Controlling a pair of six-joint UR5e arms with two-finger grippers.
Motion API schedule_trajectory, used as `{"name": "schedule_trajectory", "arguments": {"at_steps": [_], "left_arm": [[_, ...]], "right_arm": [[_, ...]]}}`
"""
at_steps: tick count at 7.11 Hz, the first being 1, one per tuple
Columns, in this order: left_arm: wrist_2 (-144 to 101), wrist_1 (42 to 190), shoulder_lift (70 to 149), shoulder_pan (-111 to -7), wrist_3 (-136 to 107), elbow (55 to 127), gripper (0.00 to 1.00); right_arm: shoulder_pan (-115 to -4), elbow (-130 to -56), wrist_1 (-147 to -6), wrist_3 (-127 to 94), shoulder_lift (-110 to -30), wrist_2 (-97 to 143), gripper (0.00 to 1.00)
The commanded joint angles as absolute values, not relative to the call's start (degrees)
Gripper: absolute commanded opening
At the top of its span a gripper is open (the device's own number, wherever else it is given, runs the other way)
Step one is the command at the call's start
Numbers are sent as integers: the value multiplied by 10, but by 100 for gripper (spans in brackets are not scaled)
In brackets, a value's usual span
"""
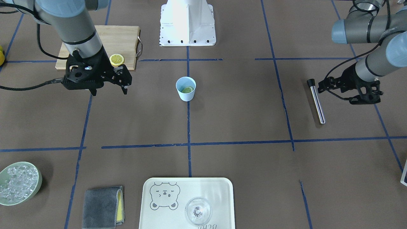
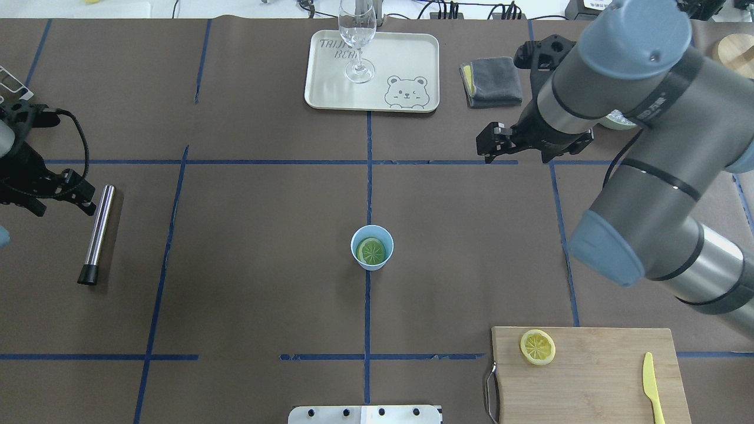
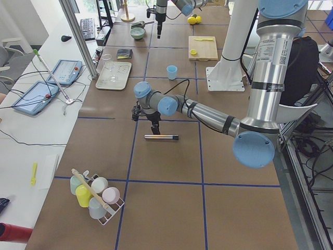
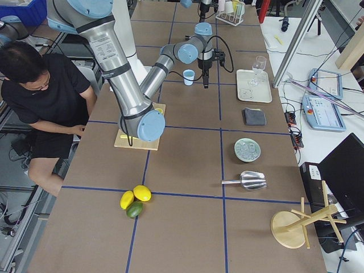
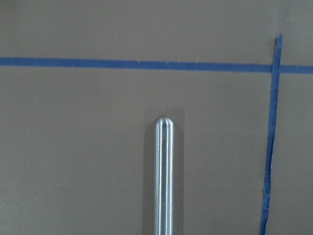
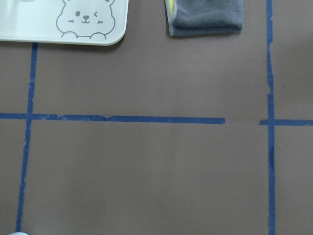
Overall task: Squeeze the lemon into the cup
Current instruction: 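Withdraw the right arm toward the ice bowl while the left gripper grasps the steel muddler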
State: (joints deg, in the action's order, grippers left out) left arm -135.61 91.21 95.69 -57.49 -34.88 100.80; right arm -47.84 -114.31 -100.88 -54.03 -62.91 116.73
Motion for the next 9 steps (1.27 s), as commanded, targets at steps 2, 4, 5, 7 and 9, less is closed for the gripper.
{"name": "schedule_trajectory", "arguments": {"at_steps": [2, 4, 5, 7, 9], "left_arm": [[-1357, 1006, 976, -542, -353, 895, 100], [-1356, 1007, 995, -541, -348, 871, 100], [-1355, 1007, 1005, -541, -347, 860, 100], [-1355, 1007, 1010, -541, -347, 856, 93], [-1355, 1006, 1010, -541, -349, 857, 55]], "right_arm": [[-618, -1155, -1008, -369, -701, 1293, 100], [-650, -1154, -1007, -332, -719, 1328, 100], [-650, -1154, -1007, -332, -720, 1327, 100], [-652, -1155, -1007, -332, -720, 1327, 100], [-652, -1155, -1007, -332, -720, 1327, 100]]}}
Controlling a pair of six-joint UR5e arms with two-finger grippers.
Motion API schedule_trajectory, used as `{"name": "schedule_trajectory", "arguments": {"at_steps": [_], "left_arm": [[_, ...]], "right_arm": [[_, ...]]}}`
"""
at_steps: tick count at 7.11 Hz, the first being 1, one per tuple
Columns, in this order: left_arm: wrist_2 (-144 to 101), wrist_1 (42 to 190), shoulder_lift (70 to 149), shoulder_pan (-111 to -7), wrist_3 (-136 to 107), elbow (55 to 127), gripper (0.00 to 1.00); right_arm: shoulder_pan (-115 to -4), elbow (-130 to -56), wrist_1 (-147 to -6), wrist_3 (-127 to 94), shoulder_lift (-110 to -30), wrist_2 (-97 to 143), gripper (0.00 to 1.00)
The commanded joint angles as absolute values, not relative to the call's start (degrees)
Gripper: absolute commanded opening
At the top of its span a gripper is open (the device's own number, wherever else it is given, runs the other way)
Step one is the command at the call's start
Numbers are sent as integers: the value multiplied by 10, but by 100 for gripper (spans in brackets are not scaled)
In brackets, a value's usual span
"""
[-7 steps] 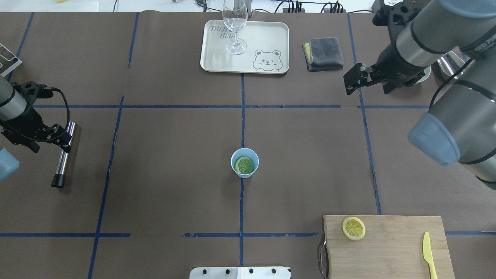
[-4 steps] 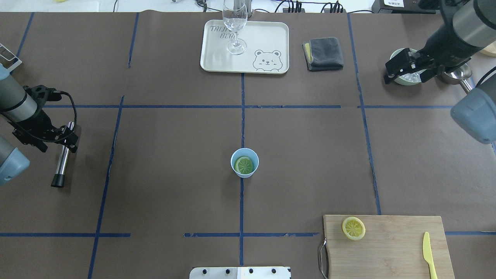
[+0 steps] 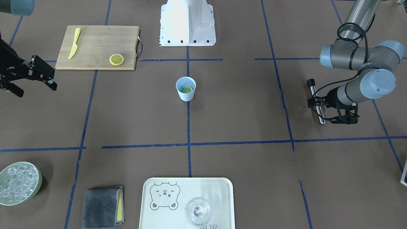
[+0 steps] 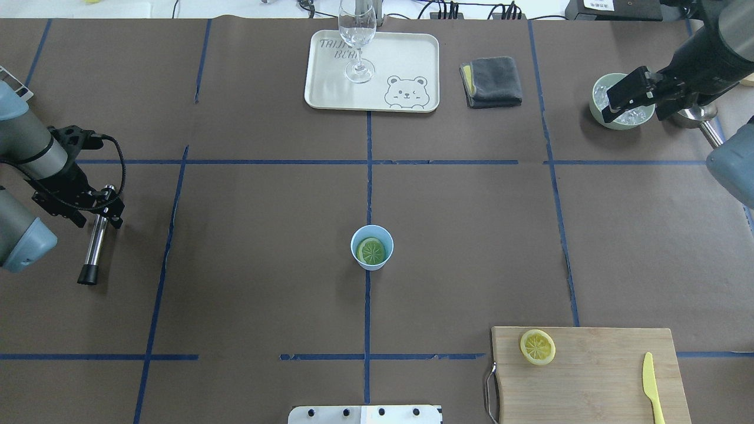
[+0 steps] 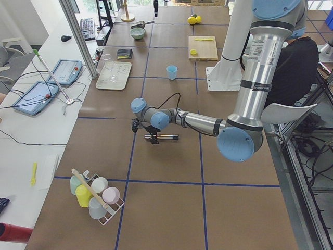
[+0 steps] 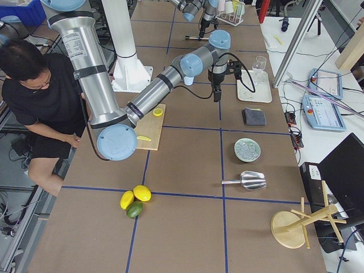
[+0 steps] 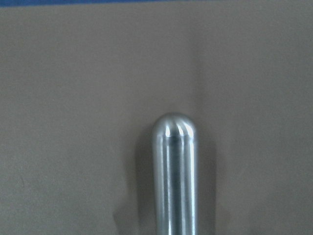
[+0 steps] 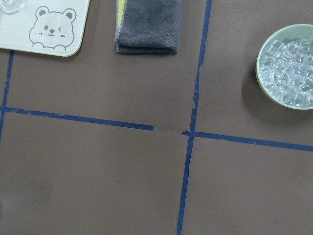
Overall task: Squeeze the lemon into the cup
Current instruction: 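Lift the steel muddler upright with the left gripper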
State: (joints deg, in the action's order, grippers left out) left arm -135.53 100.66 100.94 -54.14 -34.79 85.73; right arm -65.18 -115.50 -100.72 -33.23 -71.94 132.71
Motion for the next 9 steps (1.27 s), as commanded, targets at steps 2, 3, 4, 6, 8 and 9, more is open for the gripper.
{"name": "schedule_trajectory", "arguments": {"at_steps": [2, 3, 4, 6, 8, 9], "left_arm": [[-1354, 1005, 1009, -541, -348, 860, 0], [-1354, 1005, 1009, -541, -349, 865, 0], [-1353, 1005, 1005, -541, -349, 881, 0], [-1325, 997, 1002, -548, -354, 959, 0], [-1170, 996, 1004, -549, -376, 1063, 0], [-1113, 995, 1007, -541, -392, 1090, 0]], "right_arm": [[-652, -1157, -1007, -332, -720, 1326, 100], [-652, -1156, -1007, -333, -721, 1326, 100], [-652, -1156, -1007, -332, -722, 1326, 100], [-661, -1159, -1007, -332, -724, 1326, 100], [-671, -1202, -1006, -324, -786, 1325, 100], [-682, -1210, -1006, -308, -817, 1325, 100]]}}
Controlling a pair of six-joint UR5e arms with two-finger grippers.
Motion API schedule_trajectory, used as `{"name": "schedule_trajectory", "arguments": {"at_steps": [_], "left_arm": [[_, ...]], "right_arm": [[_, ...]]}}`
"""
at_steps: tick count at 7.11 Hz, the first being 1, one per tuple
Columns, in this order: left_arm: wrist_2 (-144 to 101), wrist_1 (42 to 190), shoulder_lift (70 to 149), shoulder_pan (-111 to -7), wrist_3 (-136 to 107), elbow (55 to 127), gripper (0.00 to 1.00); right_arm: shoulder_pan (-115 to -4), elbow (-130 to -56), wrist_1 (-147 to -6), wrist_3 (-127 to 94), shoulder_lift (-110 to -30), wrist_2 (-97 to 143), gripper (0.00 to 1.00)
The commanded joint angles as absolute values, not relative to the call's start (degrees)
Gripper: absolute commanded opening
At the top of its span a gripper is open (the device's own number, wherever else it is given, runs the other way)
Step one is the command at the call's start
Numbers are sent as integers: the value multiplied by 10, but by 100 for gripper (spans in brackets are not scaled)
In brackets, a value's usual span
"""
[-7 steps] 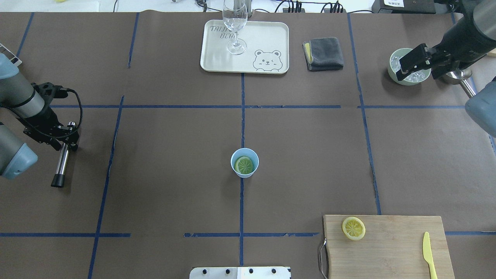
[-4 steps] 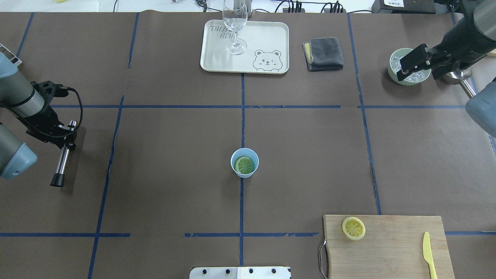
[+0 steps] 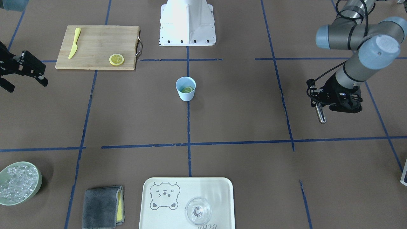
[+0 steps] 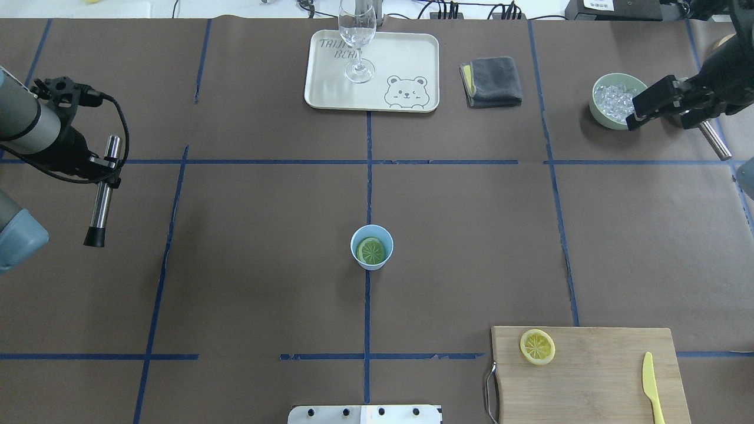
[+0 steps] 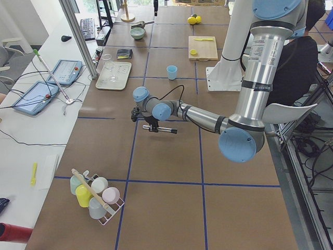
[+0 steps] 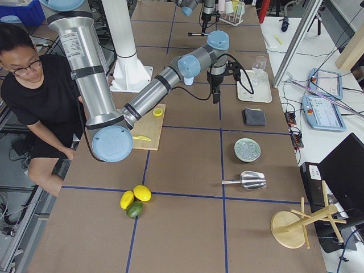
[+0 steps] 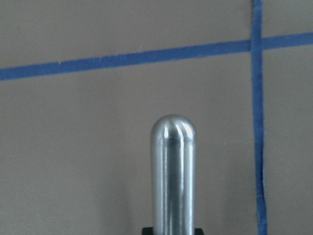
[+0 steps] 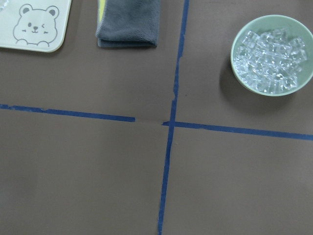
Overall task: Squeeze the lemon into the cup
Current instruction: 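Lift the steel muddler upright with the left gripper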
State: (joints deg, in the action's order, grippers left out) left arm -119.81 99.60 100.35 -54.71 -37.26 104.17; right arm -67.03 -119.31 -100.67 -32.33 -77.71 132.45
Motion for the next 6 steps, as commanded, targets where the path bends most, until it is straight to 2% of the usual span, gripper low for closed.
{"name": "schedule_trajectory", "arguments": {"at_steps": [1, 4, 6], "left_arm": [[-1067, 995, 1007, -527, -395, 1120, 0], [-907, 1000, 1055, -400, -537, 1226, 0], [-758, 999, 1125, -304, -582, 1237, 0]], "right_arm": [[-693, -1222, -1004, -305, -850, 1321, 100], [-738, -1217, -999, -227, -916, 1321, 100], [-778, -1216, -999, -173, -954, 1326, 100]]}}
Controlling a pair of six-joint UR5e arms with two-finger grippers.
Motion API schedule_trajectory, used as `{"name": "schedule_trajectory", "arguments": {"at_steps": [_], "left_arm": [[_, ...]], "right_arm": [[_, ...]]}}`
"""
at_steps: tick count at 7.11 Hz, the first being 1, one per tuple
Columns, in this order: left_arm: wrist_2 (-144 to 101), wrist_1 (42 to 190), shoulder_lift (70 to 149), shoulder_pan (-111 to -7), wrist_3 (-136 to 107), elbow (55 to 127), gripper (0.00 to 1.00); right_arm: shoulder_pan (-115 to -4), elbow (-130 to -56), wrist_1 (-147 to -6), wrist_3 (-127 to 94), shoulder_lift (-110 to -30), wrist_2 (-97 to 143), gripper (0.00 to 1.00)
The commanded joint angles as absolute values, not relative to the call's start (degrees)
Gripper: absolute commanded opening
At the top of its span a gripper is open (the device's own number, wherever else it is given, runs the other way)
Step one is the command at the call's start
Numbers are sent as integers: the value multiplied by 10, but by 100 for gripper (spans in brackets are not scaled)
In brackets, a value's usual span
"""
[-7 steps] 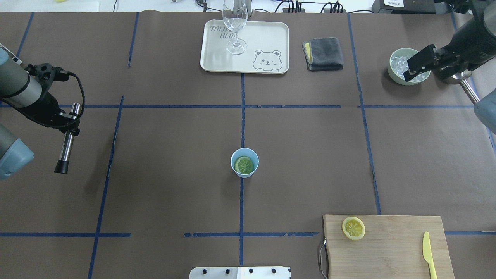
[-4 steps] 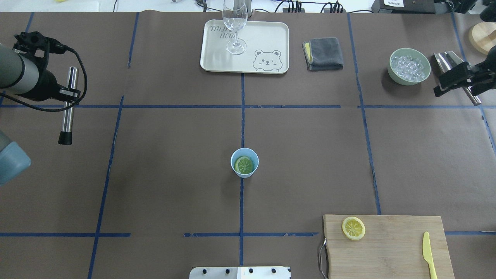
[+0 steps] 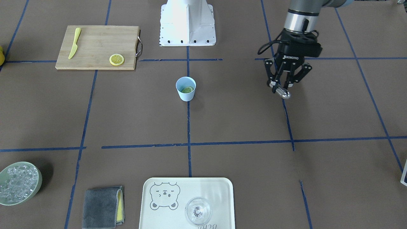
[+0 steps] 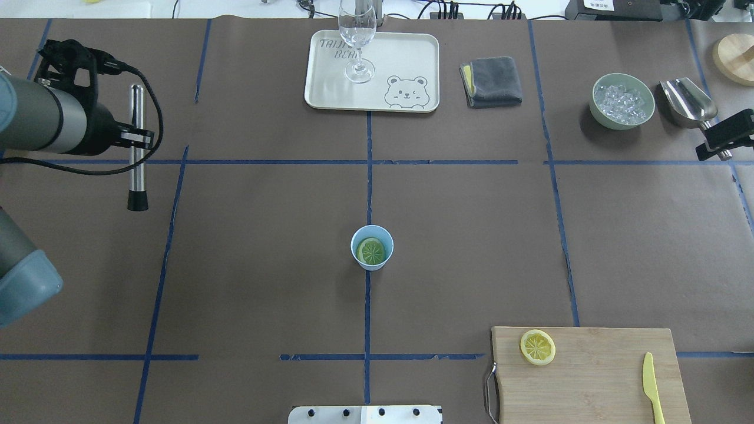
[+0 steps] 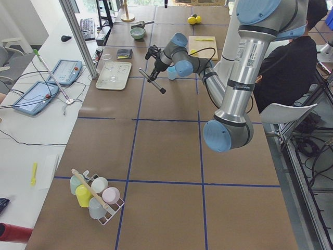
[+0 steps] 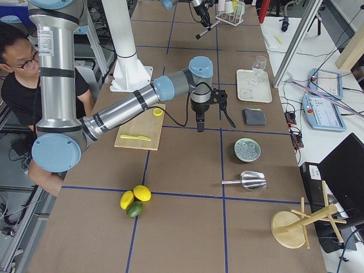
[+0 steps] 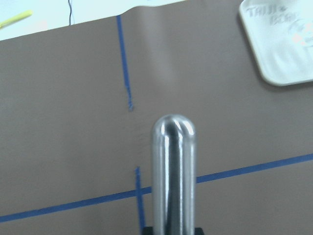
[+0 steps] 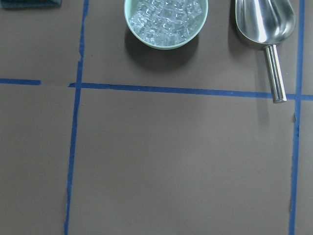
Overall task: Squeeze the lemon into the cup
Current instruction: 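Carry the muddler over the blue cup and lower it inside with the left gripper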
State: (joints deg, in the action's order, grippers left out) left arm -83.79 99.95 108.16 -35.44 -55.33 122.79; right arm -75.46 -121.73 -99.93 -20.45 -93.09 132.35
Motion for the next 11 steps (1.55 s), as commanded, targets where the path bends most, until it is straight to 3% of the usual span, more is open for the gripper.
{"name": "schedule_trajectory", "arguments": {"at_steps": [1, 4, 7, 10, 11], "left_arm": [[-704, 1000, 1152, -288, -604, 1239, 0], [-565, 1115, 1165, -211, -605, 1232, 0], [-563, 1354, 1165, -163, -547, 1159, 0], [-581, 1446, 1172, -154, -512, 1051, 0], [-581, 1447, 1179, -151, -511, 1044, 0]], "right_arm": [[-789, -1216, -999, -155, -971, 1326, 100], [-811, -1214, -1001, -125, -996, 1328, 100], [-816, -1213, -1005, -125, -1000, 1335, 100], [-817, -1212, -1005, -125, -1004, 1336, 100], [-817, -1213, -1005, -125, -1005, 1340, 100]]}}
